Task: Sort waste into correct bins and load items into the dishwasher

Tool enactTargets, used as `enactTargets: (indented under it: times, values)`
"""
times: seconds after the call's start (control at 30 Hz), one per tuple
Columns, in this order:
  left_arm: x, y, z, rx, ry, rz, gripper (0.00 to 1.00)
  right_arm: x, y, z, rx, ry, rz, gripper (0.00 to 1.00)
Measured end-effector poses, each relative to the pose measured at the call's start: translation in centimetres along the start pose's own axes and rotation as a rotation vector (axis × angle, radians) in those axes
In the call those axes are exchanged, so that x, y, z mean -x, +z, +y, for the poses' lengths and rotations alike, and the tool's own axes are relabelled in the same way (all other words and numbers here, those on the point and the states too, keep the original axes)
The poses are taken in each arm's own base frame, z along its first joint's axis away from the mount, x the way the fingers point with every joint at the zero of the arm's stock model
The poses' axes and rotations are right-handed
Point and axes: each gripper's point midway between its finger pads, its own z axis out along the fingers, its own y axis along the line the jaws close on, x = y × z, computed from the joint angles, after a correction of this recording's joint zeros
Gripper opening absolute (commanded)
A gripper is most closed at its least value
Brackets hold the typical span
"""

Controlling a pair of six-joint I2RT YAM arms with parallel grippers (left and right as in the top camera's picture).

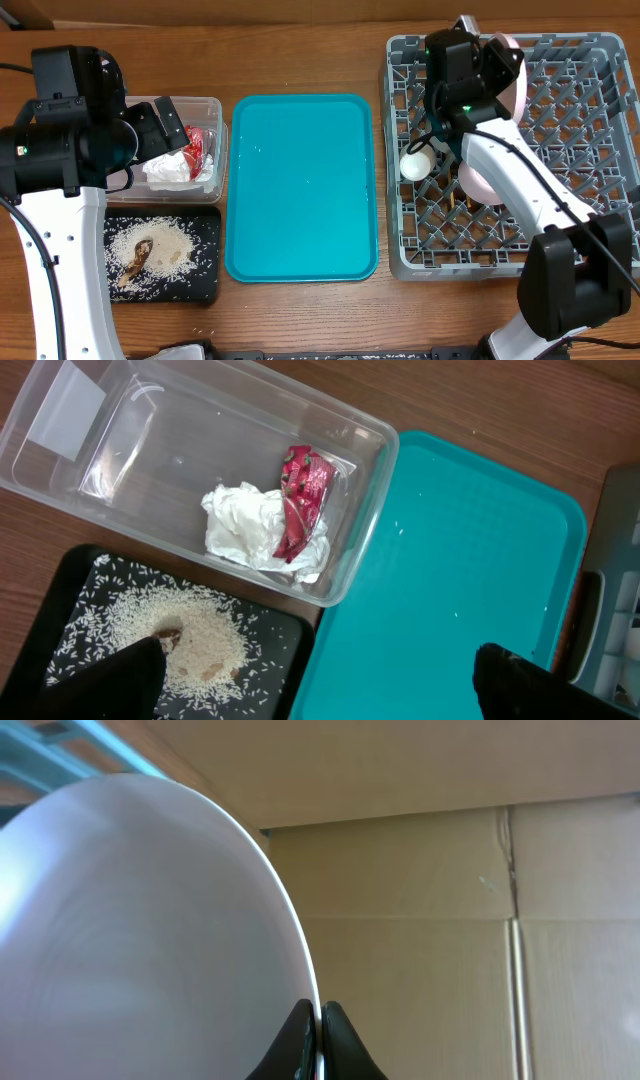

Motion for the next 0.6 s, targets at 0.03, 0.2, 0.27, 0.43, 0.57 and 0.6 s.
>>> enactTargets:
  times: [0.03, 0.2, 0.27, 0.43, 0.57, 0.6]
  values:
    - [0.0, 0.0, 0.0, 0.0, 0.0, 0.0, 1.0, -0.2, 0.1, 0.6, 0.009, -0.008, -0.002, 0.04]
    - [0.0, 0.0, 0.0, 0.0, 0.0, 0.0, 1.0, -0.4, 0.4, 2.1, 0.015, -0.004, -0.011, 0.05]
    - [0.0, 0.0, 0.0, 0.0, 0.0, 0.0, 1.0, -0.4, 0.4, 2.0, 0.013, 0.0, -0.013, 0.13]
    - [0.0, 0.0, 0.0, 0.0, 0.0, 0.0, 1.0, 0.0, 0.4, 1.7, 0.002, 0.032, -0.026, 0.38]
    - [0.0, 0.0, 0.0, 0.0, 0.0, 0.0, 1.0, 0.3, 0.4, 1.3, -0.008, 0.063, -0.037, 0.57]
    - [0.0, 0.0, 0.0, 0.0, 0.0, 0.0, 1.0, 0.4, 0.4, 1.3, -0.011, 0.069, -0.039, 0.59]
